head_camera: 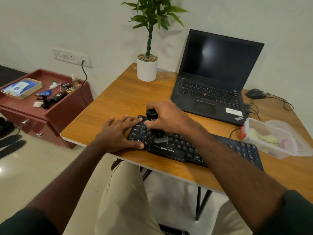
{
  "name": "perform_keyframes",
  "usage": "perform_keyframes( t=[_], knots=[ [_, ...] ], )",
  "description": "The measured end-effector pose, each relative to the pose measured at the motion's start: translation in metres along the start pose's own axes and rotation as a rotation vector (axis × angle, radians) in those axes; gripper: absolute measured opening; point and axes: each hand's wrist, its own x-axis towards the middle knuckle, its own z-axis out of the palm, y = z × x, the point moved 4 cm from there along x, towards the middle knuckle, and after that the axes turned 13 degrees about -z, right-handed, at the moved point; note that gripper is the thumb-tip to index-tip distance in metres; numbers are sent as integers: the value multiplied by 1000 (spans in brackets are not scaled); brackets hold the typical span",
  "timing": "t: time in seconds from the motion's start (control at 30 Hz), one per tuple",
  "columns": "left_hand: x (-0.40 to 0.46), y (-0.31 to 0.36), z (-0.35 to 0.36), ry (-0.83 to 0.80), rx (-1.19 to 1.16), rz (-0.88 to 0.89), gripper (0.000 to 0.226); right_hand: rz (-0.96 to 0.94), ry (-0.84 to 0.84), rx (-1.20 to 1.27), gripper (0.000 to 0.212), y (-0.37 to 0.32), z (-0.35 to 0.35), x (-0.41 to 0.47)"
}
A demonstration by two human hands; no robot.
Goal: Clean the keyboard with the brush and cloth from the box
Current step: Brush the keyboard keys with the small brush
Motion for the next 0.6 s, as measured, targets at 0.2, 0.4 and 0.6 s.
perform_keyframes(
  t=[0.2,0.4,0.6],
  knots=[
    [-3,4,-3,22,-15,9,130,-82,292,130,25,-17,15,17],
    [1,-3,1,45,-45,-16,122,-98,292,183,24,-22,40,23],
    [-3,4,-3,23,-39,3,128,-45,214,171,19,-7,38,16]
  ],
)
